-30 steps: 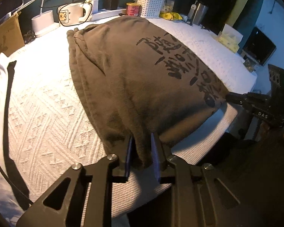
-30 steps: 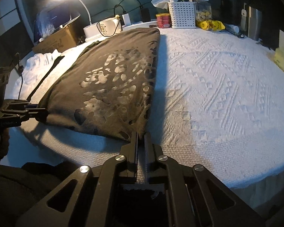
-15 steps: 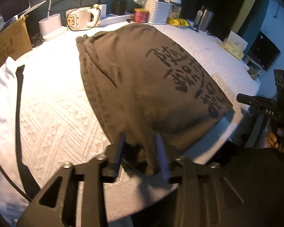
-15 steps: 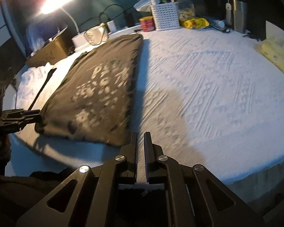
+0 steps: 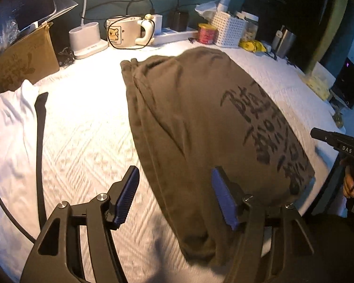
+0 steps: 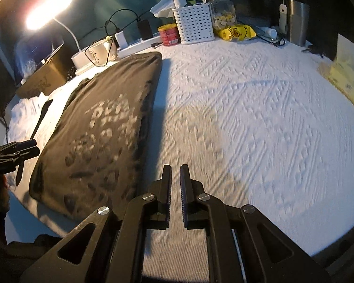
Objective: Fold small clothes
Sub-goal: 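Open both grippers and release the strip end, then move both grippers to the collar end of the strip and grasp it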
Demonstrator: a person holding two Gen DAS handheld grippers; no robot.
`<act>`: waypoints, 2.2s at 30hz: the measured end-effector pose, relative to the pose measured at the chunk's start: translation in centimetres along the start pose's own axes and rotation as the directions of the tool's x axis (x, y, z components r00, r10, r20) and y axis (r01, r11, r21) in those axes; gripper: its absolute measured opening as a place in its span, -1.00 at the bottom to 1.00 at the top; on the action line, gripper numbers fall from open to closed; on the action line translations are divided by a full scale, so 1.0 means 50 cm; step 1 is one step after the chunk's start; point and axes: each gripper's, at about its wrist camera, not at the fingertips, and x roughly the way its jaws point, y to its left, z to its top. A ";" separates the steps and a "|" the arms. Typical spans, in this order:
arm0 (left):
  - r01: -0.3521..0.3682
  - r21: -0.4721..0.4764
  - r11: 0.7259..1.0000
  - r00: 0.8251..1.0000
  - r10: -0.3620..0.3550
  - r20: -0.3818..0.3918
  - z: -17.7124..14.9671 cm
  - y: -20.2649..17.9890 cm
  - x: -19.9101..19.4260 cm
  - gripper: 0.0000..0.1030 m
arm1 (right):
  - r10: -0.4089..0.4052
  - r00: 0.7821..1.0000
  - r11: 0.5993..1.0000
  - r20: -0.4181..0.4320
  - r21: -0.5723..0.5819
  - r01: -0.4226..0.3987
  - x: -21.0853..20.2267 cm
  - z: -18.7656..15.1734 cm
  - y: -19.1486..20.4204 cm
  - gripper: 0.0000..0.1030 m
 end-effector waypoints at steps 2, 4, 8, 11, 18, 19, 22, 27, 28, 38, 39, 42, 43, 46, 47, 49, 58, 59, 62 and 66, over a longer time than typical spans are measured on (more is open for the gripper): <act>-0.002 -0.004 1.000 1.000 0.002 0.008 0.013 0.002 0.003 0.24 | -0.004 1.000 1.000 0.000 -0.003 0.004 0.006 0.014 -0.004 -0.83; -0.007 -0.012 1.000 1.000 0.007 0.009 0.025 0.004 0.011 0.24 | -0.012 1.000 1.000 -0.012 -0.002 0.012 0.017 0.027 -0.009 -0.69; -0.006 -0.030 1.000 1.000 0.006 -0.004 0.045 0.010 0.030 0.24 | -0.008 1.000 1.000 -0.017 0.007 0.009 0.032 0.048 -0.023 0.01; -0.003 -0.037 0.999 1.000 0.003 -0.004 0.062 0.013 0.039 0.24 | -0.025 0.999 1.000 -0.023 0.000 0.025 0.042 0.063 -0.028 0.02; -0.005 -0.064 0.998 1.000 0.005 0.003 0.104 0.029 0.060 0.24 | -0.072 0.996 0.997 -0.058 -0.009 0.072 0.077 0.104 -0.046 0.02; -0.006 -0.066 0.998 1.000 0.006 0.004 0.110 0.031 0.063 0.24 | -0.079 0.995 0.997 -0.062 -0.013 0.079 0.084 0.113 -0.047 0.02; -0.003 -0.075 0.997 1.000 0.004 0.011 0.129 0.041 0.076 0.24 | -0.083 0.994 0.996 -0.067 -0.027 0.082 0.097 0.135 -0.051 0.02; 0.020 -0.109 0.994 0.999 -0.017 0.030 0.161 0.068 0.099 0.25 | -0.088 0.994 0.995 -0.065 -0.043 0.085 0.120 0.170 -0.053 0.02; 0.016 -0.110 0.994 0.999 -0.013 0.032 0.169 0.073 0.105 0.24 | -0.089 0.994 0.995 -0.062 -0.047 0.086 0.126 0.179 -0.053 0.02; 0.003 -0.114 0.993 1.000 0.000 0.028 0.213 0.121 0.167 0.25 | -0.100 0.993 0.994 -0.060 -0.053 0.096 0.175 0.238 -0.054 0.02; 0.003 -0.121 0.993 1.000 0.000 0.026 0.217 0.129 0.176 0.25 | -0.099 0.993 0.994 -0.060 -0.051 0.096 0.178 0.244 -0.053 0.02; 0.002 -0.135 0.991 1.000 0.001 0.024 0.227 0.145 0.195 0.25 | -0.101 0.993 0.994 -0.060 -0.049 0.098 0.192 0.263 -0.054 0.02; 0.003 -0.138 0.990 1.000 0.000 0.025 0.230 0.149 0.199 0.25 | -0.100 0.993 0.994 -0.059 -0.049 0.097 0.196 0.269 -0.053 0.02; 0.015 -0.137 0.990 1.000 -0.012 0.028 0.239 0.154 0.212 0.38 | -0.099 0.993 0.994 -0.059 -0.051 0.096 0.206 0.285 -0.052 0.02; 0.020 -0.128 0.992 0.999 -0.016 0.034 0.243 0.152 0.215 0.48 | -0.098 0.993 0.994 -0.059 -0.051 0.095 0.211 0.289 -0.052 0.02; 0.010 -0.104 0.994 0.999 -0.006 0.035 0.249 0.144 0.223 0.55 | -0.099 0.993 0.994 -0.058 -0.048 0.097 0.219 0.298 -0.053 0.02; 0.062 0.024 0.998 0.998 -0.063 0.016 0.268 0.078 0.247 0.65 | -0.042 0.998 0.999 -0.041 -0.034 0.041 0.264 0.342 -0.034 0.02; 0.082 0.041 0.996 0.997 -0.082 0.009 0.270 0.066 0.249 0.65 | -0.032 0.999 0.999 -0.041 -0.038 0.030 0.269 0.345 -0.029 0.02; 0.146 0.055 0.988 0.989 -0.146 0.003 0.274 0.042 0.252 0.64 | -0.006 0.999 0.998 -0.037 -0.058 0.004 0.282 0.354 -0.008 0.02; 0.161 0.084 0.983 0.987 -0.161 -0.001 0.276 0.025 0.258 0.59 | 0.041 0.999 0.996 -0.035 -0.073 -0.044 0.296 0.364 0.016 0.02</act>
